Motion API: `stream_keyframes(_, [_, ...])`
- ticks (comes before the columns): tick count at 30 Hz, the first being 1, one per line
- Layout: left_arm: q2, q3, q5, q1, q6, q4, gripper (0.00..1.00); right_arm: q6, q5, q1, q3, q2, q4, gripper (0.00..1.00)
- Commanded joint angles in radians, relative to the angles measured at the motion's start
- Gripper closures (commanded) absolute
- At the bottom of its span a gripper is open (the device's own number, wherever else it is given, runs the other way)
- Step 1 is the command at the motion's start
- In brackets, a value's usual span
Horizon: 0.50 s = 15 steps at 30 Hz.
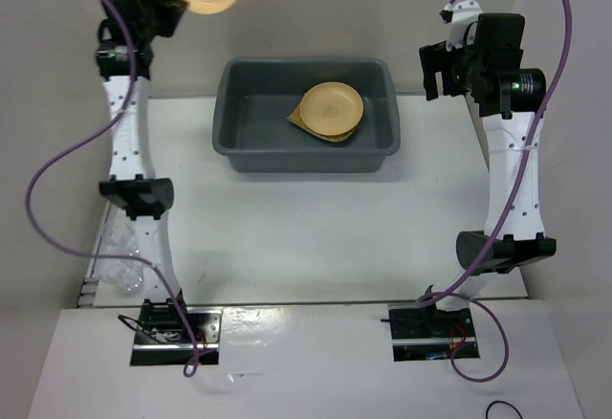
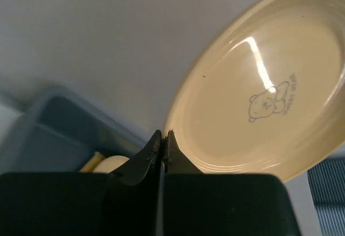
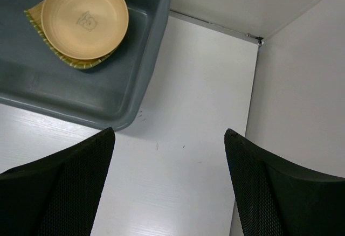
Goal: Place the mixed dishes into the plastic bin
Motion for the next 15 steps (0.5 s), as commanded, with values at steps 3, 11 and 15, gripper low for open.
stream_keyframes(3, [0.306,0.12,0.218,-0.19,0.009,0.003,1.0,-0.019,0.03,-0.006,0.005,-0.033,0.027,0.13])
stream_keyframes(11, [0.535,0.298,0.204,-0.354,-0.029,0.078,1.0,-0.029,0.076,-0.006,-0.015,-0.004,0.036,0.13])
stream_keyframes(15, [0.644,0.325,0.213,-0.382,-0.08,0.1,1.0,-0.038,0.113,-0.006,-0.006,0.016,0.036,0.13])
